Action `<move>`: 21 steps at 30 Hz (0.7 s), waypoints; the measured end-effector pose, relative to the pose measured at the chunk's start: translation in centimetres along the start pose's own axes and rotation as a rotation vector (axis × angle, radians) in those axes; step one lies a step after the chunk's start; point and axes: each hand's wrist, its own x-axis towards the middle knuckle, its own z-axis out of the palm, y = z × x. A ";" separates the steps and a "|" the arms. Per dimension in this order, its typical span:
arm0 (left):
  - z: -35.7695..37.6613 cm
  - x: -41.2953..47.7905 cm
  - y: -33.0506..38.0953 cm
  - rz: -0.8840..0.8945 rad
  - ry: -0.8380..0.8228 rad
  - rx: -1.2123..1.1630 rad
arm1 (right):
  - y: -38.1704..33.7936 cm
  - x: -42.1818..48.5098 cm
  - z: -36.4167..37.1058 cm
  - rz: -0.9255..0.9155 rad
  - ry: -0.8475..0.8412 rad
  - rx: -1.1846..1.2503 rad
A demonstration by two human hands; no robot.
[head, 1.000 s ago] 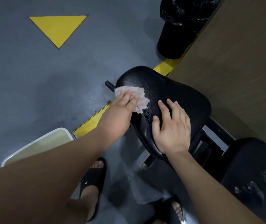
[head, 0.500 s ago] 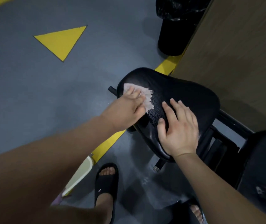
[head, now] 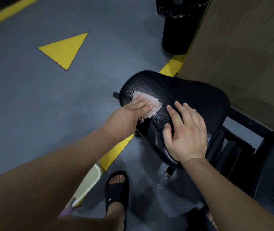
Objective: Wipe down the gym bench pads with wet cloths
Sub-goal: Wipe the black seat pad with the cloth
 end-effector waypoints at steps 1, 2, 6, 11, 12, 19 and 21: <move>-0.1 0.7 -0.9 -0.005 -0.011 0.022 | 0.0 0.0 0.0 0.002 0.007 0.001; -0.7 1.8 -1.2 -0.043 -0.048 0.044 | 0.0 0.0 0.0 0.001 0.012 0.002; -2.6 7.8 -1.0 -0.316 -0.075 0.010 | 0.1 0.0 0.3 -0.005 0.020 0.007; -1.1 5.6 2.1 -0.294 -0.014 -0.033 | 0.1 -0.1 0.0 -0.003 0.005 0.003; -0.3 3.8 2.6 -0.226 0.014 -0.063 | 0.2 -0.1 0.0 -0.003 0.002 0.003; 2.9 -3.1 4.8 -0.261 0.076 -0.207 | 0.2 -0.1 0.1 -0.011 -0.013 -0.001; 2.8 -1.0 3.2 -0.370 0.116 -0.192 | 0.2 -0.2 0.2 -0.014 -0.013 -0.006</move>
